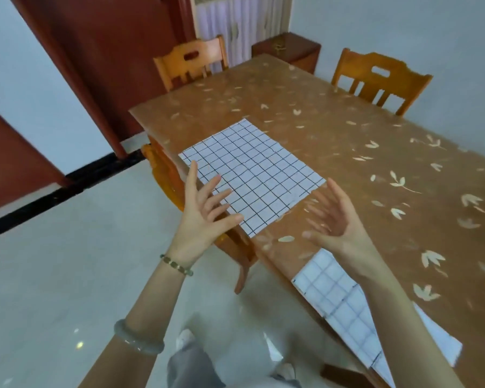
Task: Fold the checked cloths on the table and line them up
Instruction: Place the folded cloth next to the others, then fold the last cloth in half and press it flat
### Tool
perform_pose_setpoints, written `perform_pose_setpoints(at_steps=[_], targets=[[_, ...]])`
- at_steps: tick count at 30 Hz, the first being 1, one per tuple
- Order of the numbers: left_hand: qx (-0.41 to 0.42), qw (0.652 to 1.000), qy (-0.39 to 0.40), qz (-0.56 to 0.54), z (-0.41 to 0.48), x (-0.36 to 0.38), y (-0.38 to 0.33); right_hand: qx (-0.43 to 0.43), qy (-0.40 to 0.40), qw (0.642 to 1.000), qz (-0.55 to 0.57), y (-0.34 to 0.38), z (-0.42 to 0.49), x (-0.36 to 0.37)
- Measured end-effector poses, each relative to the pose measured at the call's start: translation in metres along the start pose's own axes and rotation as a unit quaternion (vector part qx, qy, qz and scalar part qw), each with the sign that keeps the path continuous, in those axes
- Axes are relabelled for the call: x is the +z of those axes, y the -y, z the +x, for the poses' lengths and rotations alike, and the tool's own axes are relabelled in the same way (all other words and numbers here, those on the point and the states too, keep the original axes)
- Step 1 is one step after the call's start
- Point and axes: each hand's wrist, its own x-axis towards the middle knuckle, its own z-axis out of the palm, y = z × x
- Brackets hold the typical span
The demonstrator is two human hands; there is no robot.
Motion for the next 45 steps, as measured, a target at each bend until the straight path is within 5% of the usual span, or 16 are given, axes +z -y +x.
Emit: perform_pose_setpoints(at_steps=[17, 31, 45], targets=[[0.001, 0.995, 0.099, 0.014, 0.105, -0.237, 0.005, 0.004, -0.091, 0.996, 0.006, 0.008, 0.115, 0.228], [-0.063, 0.978, 0.195, 0.032, 0.240, -0.239, 0.043, 0.029, -0.183, 0.983, 0.004, -0.018, 0.211, 0.200], [-0.131, 0.938, 0.307, 0.095, 0.374, -0.163, 0.067, 0.104, -0.283, 0.952, 0.050, -0.042, 0.259, 0.128]])
